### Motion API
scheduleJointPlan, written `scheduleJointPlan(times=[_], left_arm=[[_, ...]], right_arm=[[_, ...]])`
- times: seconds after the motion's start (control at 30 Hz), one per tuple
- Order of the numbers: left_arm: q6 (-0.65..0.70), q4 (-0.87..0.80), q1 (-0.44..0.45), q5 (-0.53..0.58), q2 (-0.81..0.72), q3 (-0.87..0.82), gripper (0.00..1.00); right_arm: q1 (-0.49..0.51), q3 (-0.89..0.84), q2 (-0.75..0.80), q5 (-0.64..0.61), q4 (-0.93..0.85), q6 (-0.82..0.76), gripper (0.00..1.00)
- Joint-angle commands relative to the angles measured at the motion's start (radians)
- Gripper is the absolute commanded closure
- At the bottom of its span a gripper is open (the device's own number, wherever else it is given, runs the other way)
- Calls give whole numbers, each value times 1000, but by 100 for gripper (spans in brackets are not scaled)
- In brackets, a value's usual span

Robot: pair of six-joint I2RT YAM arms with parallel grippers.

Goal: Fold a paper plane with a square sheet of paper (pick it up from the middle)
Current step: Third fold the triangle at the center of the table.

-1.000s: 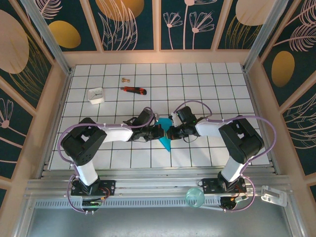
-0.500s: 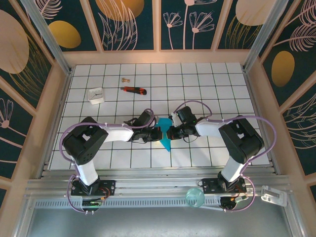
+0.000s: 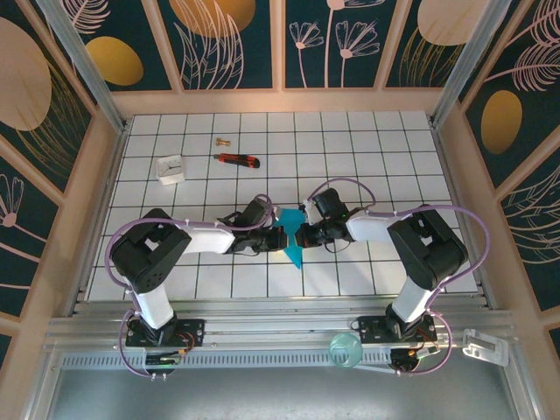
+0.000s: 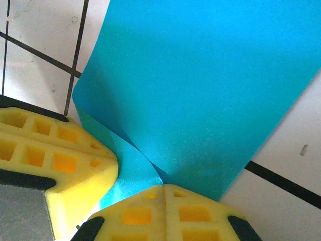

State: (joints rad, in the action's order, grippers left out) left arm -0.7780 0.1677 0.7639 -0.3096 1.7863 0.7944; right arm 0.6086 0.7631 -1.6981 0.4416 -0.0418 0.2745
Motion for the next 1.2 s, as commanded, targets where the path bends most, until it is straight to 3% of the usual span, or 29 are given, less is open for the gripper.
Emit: scheduleJointPlan(times=[0.0, 0.47, 0.73, 0.9, 1.03, 1.17], left_arm=[[14, -119, -6, 26, 20, -66, 100], [12, -119, -7, 24, 19, -102, 100], [7, -120, -6, 25, 19, -100, 100], [6, -123, -7, 29, 21, -92, 100], [6, -123, -7, 27, 27, -86, 100], [9, -125, -7, 26, 25, -85, 100]], right_arm=[[8, -41, -61, -115, -161, -4, 94], [-5, 51, 70, -118, -270, -9, 80], [-23, 44, 233, -110, -332, -5, 77], [58, -40, 315, 39, -198, 93, 80], [161, -84, 290, 69, -95, 166, 88], [197, -97, 232, 74, -30, 196, 91]])
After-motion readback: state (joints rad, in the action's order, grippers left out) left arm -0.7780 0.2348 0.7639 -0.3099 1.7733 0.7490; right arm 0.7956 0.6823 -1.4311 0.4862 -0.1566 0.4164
